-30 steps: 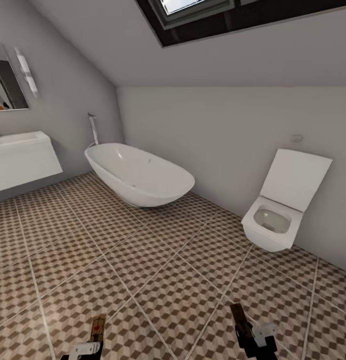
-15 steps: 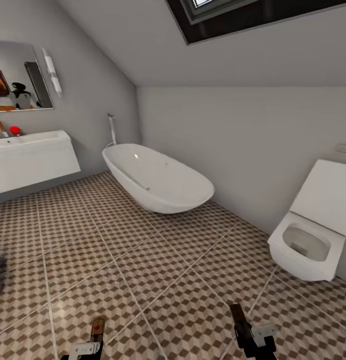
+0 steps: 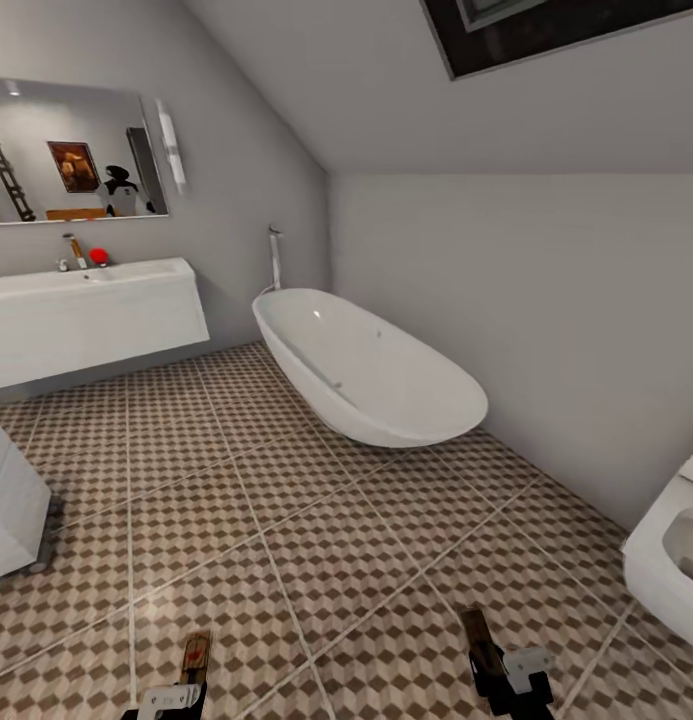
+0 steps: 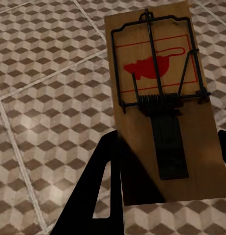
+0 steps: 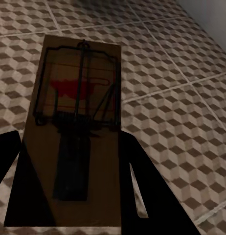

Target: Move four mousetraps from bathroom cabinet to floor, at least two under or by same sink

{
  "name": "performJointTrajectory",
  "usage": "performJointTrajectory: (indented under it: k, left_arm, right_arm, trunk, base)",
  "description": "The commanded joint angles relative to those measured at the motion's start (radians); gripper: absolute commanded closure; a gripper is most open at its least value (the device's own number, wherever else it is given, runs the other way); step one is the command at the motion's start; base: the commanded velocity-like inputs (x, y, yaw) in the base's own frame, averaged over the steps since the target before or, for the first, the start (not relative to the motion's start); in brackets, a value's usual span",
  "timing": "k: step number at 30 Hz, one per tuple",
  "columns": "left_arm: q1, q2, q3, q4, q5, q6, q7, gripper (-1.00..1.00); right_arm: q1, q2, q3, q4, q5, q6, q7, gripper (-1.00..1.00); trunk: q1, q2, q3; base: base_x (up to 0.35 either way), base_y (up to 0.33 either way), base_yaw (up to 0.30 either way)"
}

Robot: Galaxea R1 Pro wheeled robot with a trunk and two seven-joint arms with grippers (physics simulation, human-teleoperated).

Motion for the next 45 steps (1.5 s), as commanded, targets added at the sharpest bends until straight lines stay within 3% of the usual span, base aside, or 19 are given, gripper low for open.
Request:
performJointTrajectory:
  k: [1, 26, 45]
  left_arm:
    - [-0.002, -0.001, -0.004, 0.004, 0.01, -0.004, -0.01, 1.0]
    - [-0.002, -0.001, -0.004, 0.004, 0.01, -0.004, -0.01, 1.0]
    - [-0.002, -0.001, -0.004, 0.004, 0.01, -0.004, -0.01, 1.0]
  right_arm:
    - [0.0, 0.0, 0.003, 0.0, 0.009, -0.002, -0.01, 1.0]
    - [0.0, -0.001, 0.003, 0.0, 0.009, -0.002, -0.01, 1.0]
    - [0.0, 0.0, 0.003, 0.0, 0.008, -0.002, -0.011, 1.0]
  trunk:
    - [0.001, 0.0, -0.001]
    - [0.001, 0.0, -0.001]
    - [0.001, 0.0, -0.001]
  base:
    - [0.331, 0.005, 0.289]
    - [0.283, 0.129, 0.289]
    - [0.264, 0.007, 0.289]
